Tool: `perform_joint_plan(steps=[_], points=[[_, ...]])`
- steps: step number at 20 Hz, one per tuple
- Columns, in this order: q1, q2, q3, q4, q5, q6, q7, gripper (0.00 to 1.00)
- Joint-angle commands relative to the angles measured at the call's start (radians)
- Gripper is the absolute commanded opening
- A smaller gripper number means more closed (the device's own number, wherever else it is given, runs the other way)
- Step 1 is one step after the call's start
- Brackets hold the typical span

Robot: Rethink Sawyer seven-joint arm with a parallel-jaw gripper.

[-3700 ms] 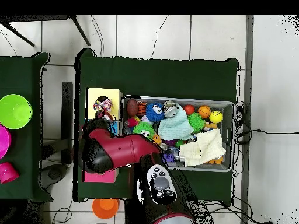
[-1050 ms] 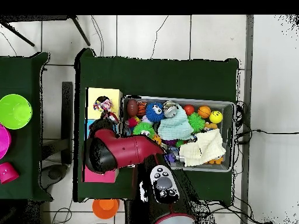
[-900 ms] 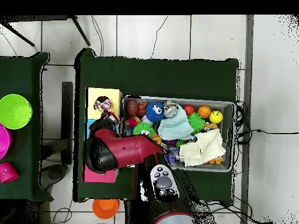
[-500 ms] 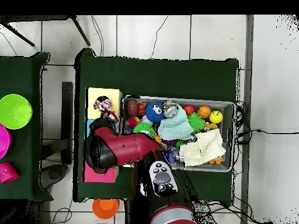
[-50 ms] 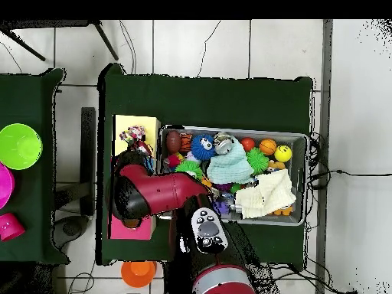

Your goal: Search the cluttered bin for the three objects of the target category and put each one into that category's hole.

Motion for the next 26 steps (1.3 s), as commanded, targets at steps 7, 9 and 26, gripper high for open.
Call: perform_joint_plan(steps=[7, 9, 26], points=[[0.053, 0.261, -0.046, -0.229, -0.04, 0.247, 0.012, 0.0], [0.067, 0.298, -0.074, -0.262, -0.054, 0.307, -0.015, 0.0], [0.077, 0.316, -0.076, -0.32, -0.102, 0.556, -0.026, 0.0]])
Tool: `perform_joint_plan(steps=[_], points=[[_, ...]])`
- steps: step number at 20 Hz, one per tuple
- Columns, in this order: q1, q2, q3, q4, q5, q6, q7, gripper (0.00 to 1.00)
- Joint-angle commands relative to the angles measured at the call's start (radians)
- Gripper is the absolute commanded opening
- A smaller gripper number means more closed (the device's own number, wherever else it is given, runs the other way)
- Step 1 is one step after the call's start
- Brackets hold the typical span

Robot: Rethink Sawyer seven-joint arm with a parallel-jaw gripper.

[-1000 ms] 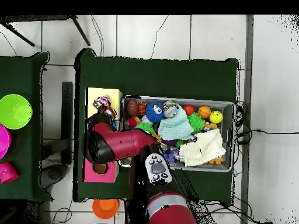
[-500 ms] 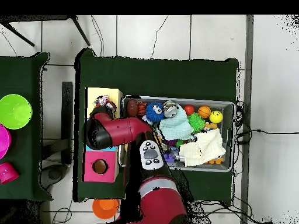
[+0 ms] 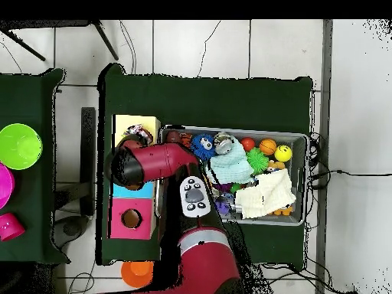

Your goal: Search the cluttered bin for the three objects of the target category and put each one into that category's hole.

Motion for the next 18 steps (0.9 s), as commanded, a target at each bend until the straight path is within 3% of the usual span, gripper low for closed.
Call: perform_joint_plan(steps=[1, 9, 11, 14, 16, 18], points=[[0.011, 0.132, -0.024, -0.022, -0.103, 0.258, -0.032, 0.0], [0.067, 0.125, -0.091, -0.1, -0.154, 0.621, -0.126, 0.0], [0.086, 0.151, -0.106, -0.158, -0.182, 0.771, -0.165, 0.0], [0.089, 0.178, -0.109, -0.207, -0.206, 0.881, -0.185, 0.0], [0.082, 0.187, -0.102, -0.224, -0.216, 0.927, -0.193, 0.0], [0.06, 0.176, -0.081, -0.199, -0.208, 0.88, -0.174, 0.0]])
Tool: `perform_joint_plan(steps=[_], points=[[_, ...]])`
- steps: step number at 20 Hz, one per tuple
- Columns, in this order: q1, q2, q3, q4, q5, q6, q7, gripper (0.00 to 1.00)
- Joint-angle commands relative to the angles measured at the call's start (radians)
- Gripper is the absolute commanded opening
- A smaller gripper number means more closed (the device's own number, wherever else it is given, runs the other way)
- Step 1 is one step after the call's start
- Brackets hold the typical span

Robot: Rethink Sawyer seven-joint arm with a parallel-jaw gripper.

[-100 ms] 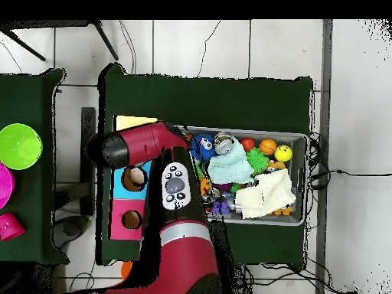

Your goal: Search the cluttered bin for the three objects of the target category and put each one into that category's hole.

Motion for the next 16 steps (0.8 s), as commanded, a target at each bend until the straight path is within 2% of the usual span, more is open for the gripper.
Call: perform_joint_plan(steps=[1, 6, 10, 16], points=[[-0.038, 0.105, -0.016, 0.072, -0.123, 0.341, -0.164, 0.0], [-0.073, 0.106, 0.019, 0.092, -0.111, 0.328, -0.176, 0.0], [-0.095, 0.146, 0.044, 0.081, -0.1, 0.321, -0.182, 0.0], [-0.071, 0.175, 0.032, 0.06, -0.125, 0.32, -0.136, 0.0]])
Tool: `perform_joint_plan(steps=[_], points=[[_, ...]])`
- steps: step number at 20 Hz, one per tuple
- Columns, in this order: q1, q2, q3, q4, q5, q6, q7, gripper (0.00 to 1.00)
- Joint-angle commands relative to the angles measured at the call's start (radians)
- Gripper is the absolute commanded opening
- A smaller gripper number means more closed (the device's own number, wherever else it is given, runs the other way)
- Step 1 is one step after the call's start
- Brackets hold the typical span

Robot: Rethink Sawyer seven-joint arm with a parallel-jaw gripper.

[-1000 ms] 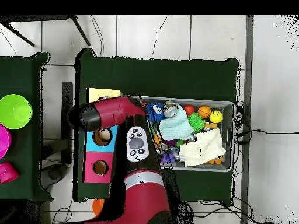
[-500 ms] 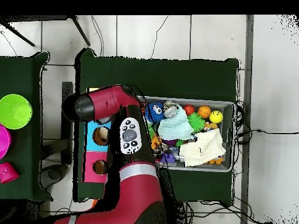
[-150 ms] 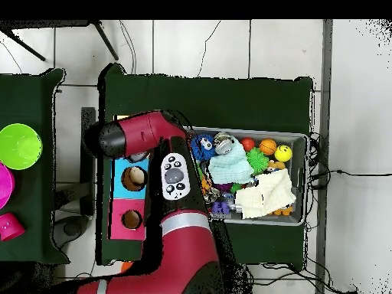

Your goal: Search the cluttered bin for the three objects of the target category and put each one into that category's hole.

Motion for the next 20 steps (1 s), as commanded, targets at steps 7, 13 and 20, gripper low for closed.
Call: perform_joint_plan(steps=[7, 13, 20], points=[[-0.035, 0.162, -0.013, 0.094, -0.126, 0.254, -0.138, 0.0], [-0.078, 0.116, 0.028, 0.177, -0.102, 0.062, -0.096, 0.0], [-0.174, 0.01, 0.117, 0.343, -0.074, -0.231, -0.002, 0.0]])
